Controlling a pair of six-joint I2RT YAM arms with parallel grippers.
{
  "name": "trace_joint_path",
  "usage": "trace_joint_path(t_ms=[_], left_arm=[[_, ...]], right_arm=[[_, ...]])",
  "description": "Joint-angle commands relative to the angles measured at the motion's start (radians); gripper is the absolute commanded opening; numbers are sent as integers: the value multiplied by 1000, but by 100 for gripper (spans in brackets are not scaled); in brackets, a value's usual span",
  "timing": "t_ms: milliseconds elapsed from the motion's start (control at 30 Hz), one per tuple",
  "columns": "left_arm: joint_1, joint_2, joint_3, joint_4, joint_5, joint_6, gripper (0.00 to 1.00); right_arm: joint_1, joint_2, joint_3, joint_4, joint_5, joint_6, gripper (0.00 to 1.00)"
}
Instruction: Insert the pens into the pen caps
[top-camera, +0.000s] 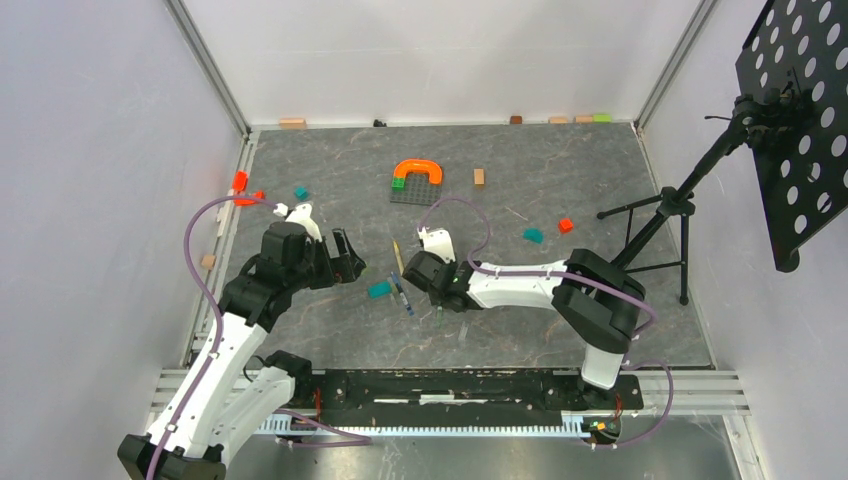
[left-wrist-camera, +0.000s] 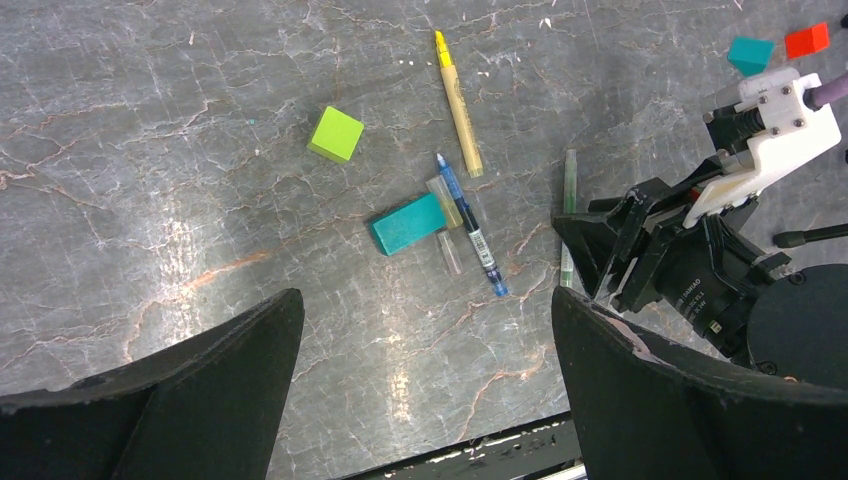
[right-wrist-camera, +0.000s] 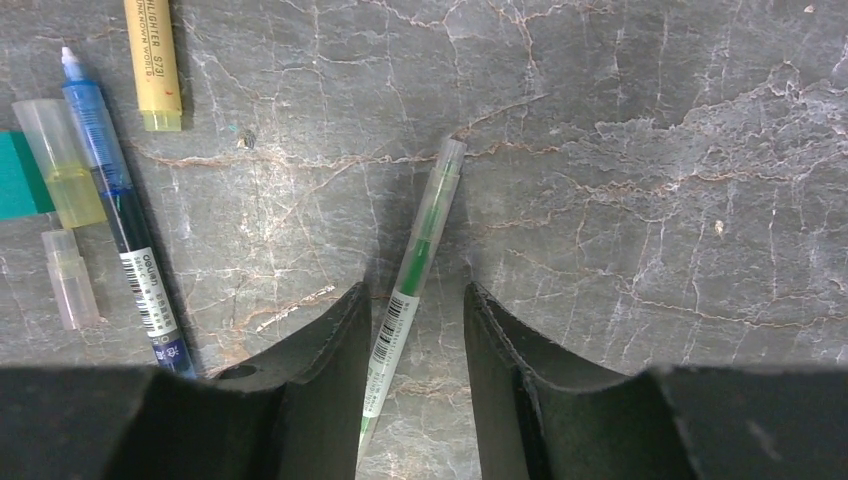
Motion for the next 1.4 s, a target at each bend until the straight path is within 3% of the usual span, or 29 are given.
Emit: trace_joint_path(t_ms=[0,233,533,867,1367], left_arm=[[-5,-4,7,11,24,42,99],[-5,-3,5,10,23,41,99],[-4,-3,5,9,18,41,99],[-5,-1,4,10,14,42,100],[-5,12,-4,43,52,35,100]], right_arm=[[6,-1,-40,-1,-12,17,42],[6,5,-46,0,-15,17,34],[6,1,-39,-2,-1,1,0],[6,-59,-51,26,20,-33,0],[6,-233,-186,223,-26,-108,0]])
